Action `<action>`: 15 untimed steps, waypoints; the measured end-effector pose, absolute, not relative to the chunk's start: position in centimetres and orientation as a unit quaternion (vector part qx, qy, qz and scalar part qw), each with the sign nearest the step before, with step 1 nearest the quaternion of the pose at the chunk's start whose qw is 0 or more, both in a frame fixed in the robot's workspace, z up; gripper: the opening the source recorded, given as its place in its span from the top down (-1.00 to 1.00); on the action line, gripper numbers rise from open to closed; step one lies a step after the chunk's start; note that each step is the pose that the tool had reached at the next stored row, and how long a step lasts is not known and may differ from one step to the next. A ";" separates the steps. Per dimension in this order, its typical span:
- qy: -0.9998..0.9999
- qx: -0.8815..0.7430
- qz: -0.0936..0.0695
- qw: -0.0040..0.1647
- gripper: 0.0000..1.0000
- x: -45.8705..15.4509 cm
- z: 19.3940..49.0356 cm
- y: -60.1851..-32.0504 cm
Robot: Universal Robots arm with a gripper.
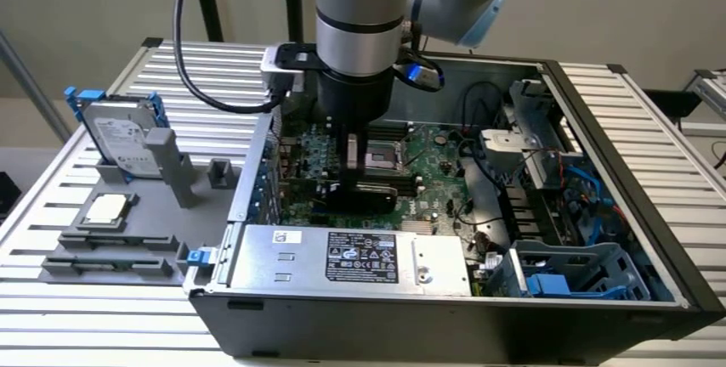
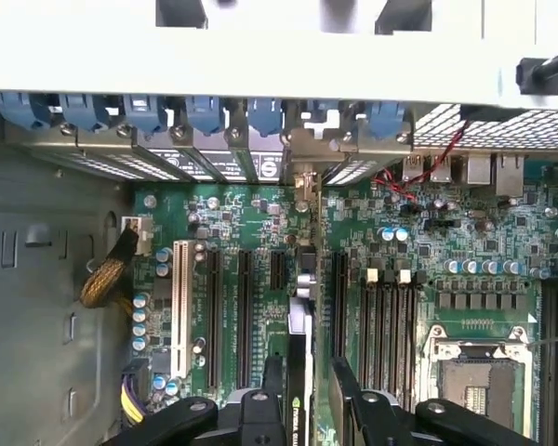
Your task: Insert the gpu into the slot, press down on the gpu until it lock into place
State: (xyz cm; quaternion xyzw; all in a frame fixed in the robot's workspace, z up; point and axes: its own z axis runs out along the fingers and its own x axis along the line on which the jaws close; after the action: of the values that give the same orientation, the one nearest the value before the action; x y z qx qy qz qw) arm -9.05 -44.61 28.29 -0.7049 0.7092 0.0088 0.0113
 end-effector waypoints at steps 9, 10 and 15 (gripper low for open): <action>0.708 -0.706 0.009 0.011 0.79 -9.8 27.9 -44.1; 0.707 -0.707 0.009 0.011 0.79 -9.9 27.7 -44.1; 0.706 -0.708 0.009 0.011 0.79 -10.0 27.0 -44.0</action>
State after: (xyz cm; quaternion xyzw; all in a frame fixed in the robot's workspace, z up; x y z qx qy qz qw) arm -9.99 -44.03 27.02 -0.7077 0.7064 0.0088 0.0113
